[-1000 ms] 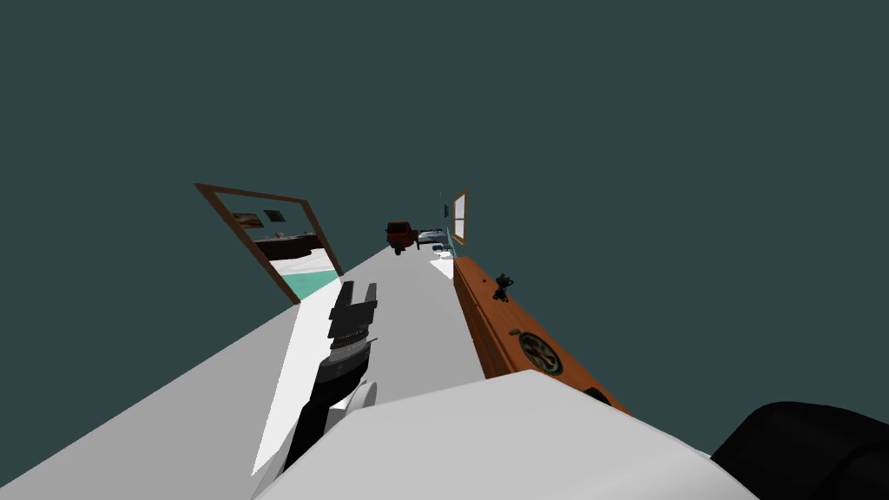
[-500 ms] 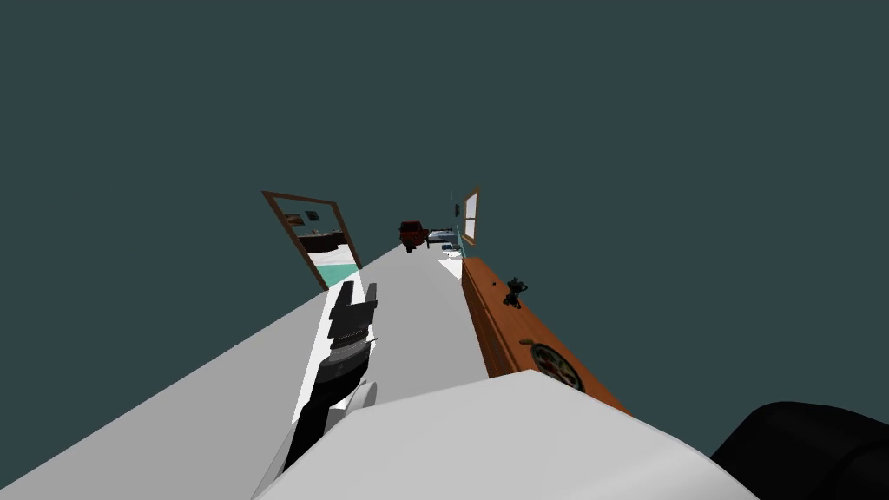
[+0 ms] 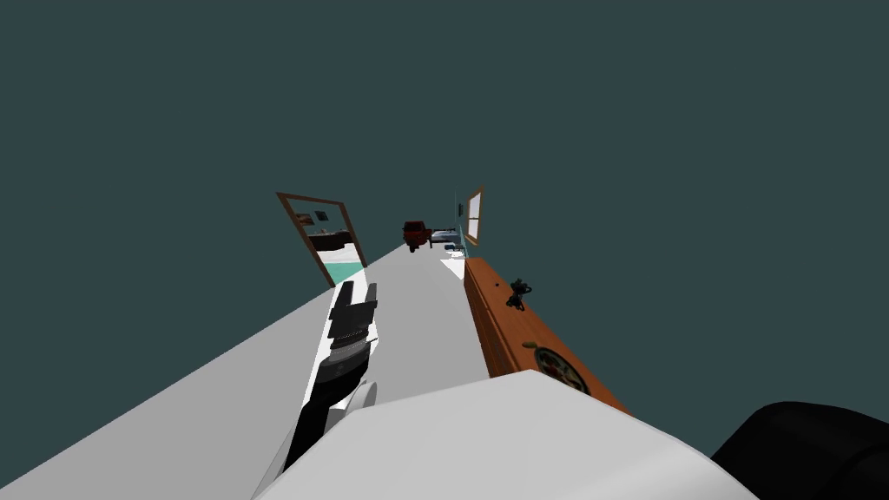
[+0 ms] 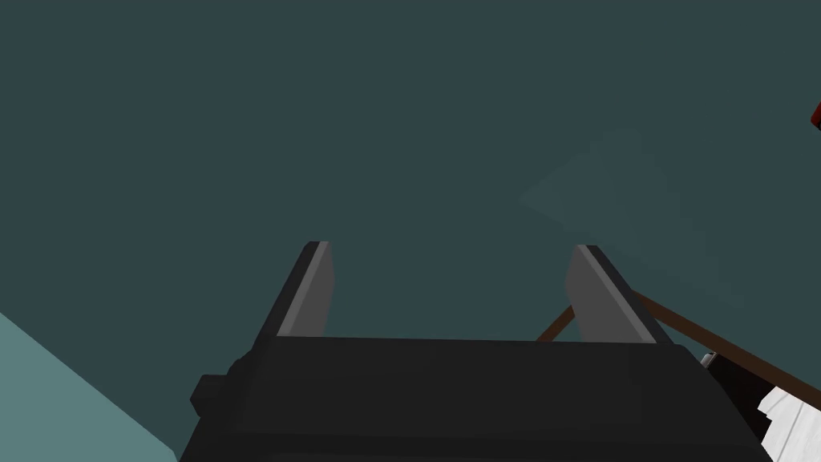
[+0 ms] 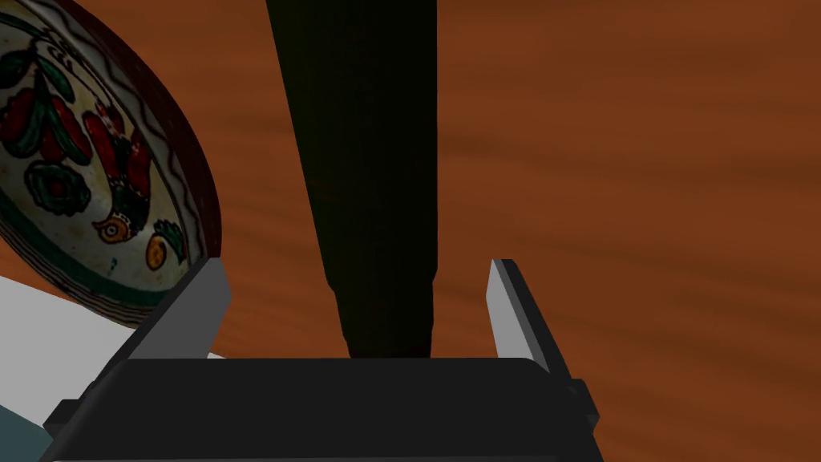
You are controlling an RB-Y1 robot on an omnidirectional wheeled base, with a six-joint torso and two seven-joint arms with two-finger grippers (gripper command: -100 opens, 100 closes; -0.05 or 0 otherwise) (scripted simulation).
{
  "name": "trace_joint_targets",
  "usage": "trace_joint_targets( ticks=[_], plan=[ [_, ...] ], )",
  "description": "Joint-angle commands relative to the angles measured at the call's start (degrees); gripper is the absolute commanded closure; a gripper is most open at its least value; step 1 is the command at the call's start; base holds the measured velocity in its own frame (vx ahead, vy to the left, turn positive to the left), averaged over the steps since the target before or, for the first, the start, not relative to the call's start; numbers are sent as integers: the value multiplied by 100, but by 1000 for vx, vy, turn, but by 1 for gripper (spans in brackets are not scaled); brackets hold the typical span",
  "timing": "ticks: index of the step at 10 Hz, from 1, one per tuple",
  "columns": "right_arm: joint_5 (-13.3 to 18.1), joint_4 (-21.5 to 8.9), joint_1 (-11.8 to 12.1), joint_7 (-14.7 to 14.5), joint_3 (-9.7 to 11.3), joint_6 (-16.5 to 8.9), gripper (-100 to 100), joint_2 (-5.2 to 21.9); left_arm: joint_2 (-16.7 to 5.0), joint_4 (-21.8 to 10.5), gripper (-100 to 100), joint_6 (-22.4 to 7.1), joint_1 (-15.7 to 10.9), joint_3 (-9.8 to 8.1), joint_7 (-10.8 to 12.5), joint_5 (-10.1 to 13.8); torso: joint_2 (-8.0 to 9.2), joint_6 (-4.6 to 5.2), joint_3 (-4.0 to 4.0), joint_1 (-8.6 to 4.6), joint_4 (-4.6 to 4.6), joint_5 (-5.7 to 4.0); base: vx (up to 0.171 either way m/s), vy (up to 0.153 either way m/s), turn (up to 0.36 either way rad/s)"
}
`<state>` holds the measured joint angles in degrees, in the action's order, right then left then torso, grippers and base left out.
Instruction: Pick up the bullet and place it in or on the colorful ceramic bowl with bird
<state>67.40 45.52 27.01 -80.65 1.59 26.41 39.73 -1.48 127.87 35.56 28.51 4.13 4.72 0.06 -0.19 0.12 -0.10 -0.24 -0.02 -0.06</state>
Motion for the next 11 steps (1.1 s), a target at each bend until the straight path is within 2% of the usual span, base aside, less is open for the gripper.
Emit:
trace_joint_targets(
  ticks=[1, 2, 3, 4, 8, 9, 10, 11],
  plan=[
    [19, -75, -91, -77, 38, -151, -100, -166, 0, 0, 0, 0, 0, 0, 0, 0, 0, 0, 0, 0, 0, 0, 4, -70, 40],
    [39, -104, -144, -107, 76, -253, -100, -275, 0, 0, 0, 0, 0, 0, 0, 0, -1, 0, -1, -9, 0, -2, -6, -85, 26],
    [37, -83, -123, -58, 68, -198, -100, -215, 0, 0, 0, 0, 0, 0, 0, 0, 1, 1, 0, -16, 0, -4, -4, -41, 11],
    [37, -92, -131, -77, 69, -215, 100, -227, 0, 0, 0, 0, 0, 0, 0, 0, 2, 2, 1, -3, 0, -1, -1, -7, -3],
    [40, -90, -131, -80, 71, -213, 100, -224, 0, 0, 0, 0, 0, 0, 0, 0, 1, 4, 1, 15, 0, 4, 0, 0, 0],
    [39, -90, -131, -79, 71, -214, 0, -225, 0, 0, 0, 0, 0, 0, 0, 0, 1, 4, 1, 16, 0, 5, 0, 0, 0],
    [-1, -46, -37, -48, 1, -49, 100, -57, 0, 0, 0, 0, 0, 0, 0, 0, 1, 4, 1, 17, 0, 5, 9, 53, -32],
    [-15, -27, -2, -28, -25, 19, 100, 15, 1, 0, 0, 0, 0, 1, 0, 0, 0, 8, 0, 34, -1, 12, -7, 70, -54]
  ],
)
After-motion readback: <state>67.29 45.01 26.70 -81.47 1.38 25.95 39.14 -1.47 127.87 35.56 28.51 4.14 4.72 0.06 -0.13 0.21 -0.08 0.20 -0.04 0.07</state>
